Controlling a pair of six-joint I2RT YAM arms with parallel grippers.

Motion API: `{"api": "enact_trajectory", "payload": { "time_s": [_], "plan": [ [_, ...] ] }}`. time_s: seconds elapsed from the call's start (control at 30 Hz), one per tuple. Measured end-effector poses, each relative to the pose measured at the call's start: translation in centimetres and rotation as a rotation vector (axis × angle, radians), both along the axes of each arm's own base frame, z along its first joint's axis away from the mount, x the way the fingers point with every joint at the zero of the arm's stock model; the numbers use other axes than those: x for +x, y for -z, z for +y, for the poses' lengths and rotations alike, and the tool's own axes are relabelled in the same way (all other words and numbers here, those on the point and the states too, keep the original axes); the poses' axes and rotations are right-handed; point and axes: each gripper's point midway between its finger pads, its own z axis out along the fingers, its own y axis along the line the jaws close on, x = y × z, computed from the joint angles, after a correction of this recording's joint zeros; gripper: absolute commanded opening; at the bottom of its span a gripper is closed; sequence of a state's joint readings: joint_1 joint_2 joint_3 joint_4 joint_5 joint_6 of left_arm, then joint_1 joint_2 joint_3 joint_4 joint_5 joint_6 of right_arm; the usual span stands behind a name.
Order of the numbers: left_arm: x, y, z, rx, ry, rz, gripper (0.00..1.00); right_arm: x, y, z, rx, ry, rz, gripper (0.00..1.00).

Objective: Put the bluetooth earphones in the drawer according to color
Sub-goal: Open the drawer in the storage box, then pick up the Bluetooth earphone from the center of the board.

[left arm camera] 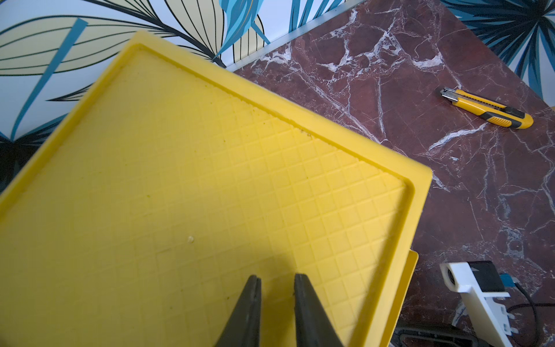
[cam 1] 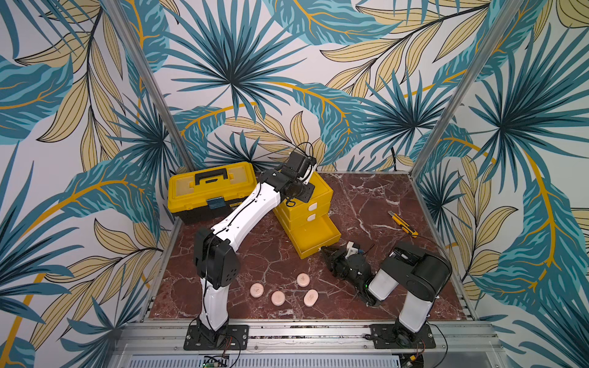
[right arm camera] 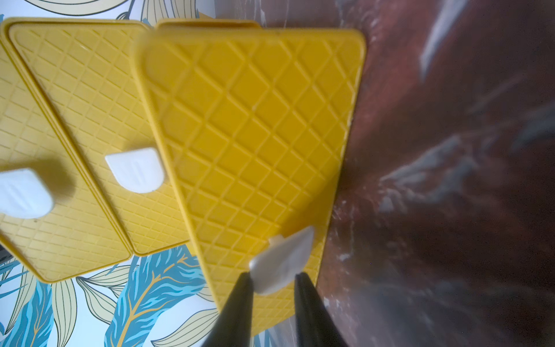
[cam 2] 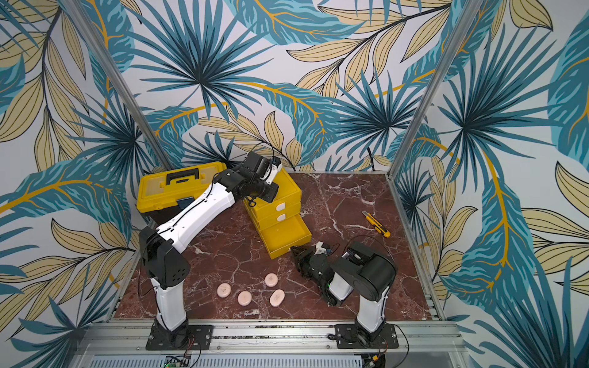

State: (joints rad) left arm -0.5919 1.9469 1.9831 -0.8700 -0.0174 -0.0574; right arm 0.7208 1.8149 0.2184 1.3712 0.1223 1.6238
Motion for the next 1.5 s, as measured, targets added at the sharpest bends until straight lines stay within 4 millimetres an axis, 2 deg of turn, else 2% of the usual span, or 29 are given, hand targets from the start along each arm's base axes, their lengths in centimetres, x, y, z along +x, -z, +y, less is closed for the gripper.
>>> {"api": "enact_trajectory", "payload": {
  "time_s": [0.37, 0.4, 0.47, 0.6, 0.67, 0.77, 0.93, 1.07, 1.13, 1.3, 1.5],
  "plan": [
    [0.0, 0.0, 0.0, 0.0, 0.0, -0.001, 0.24, -2.6, -0.2, -0.8, -0.038, -0.02, 0.036, 0.3],
    [0.0, 0.0, 0.0, 0.0, 0.0, -0.001, 0.24, -2.8, -0.2, -0.9, -0.047, -0.023, 0.041, 0.32],
    [0.0, 0.0, 0.0, 0.0, 0.0, -0.001, 0.24, -3.1, -0.2, -1.1, -0.066, -0.028, 0.054, 0.42],
    [0.0, 0.0, 0.0, -0.001, 0.0, -0.001, 0.24, -3.7, -0.5, -1.3, -0.12, -0.055, 0.064, 0.51],
    [0.0, 0.0, 0.0, -0.001, 0.0, -0.001, 0.24, -3.8, -1.3, -1.2, -0.144, -0.076, 0.055, 0.58],
    [0.0, 0.0, 0.0, -0.001, 0.0, -0.001, 0.24, -3.9, -3.7, -0.9, -0.179, -0.112, 0.018, 0.61],
    [0.0, 0.0, 0.0, -0.002, 0.0, -0.001, 0.25, -4.4, -8.8, -0.9, -0.278, -0.177, -0.055, 0.62],
    [0.0, 0.0, 0.0, -0.003, 0.0, -0.001, 0.25, -5.4, -11.0, -1.1, -0.42, -0.258, -0.043, 0.62],
    [0.0, 0.0, -0.1, -0.004, 0.0, 0.0, 0.25, -6.6, -10.8, -0.6, -0.51, -0.33, -0.011, 0.62],
    [0.0, 0.0, -0.1, -0.005, 0.0, 0.0, 0.25, -10.9, -8.3, 2.1, -0.781, -0.583, 0.106, 0.63],
    [0.0, 0.0, -0.1, -0.008, -0.003, 0.001, 0.25, -14.3, -6.4, 3.1, -0.992, -0.744, 0.191, 0.67]
  ]
}}
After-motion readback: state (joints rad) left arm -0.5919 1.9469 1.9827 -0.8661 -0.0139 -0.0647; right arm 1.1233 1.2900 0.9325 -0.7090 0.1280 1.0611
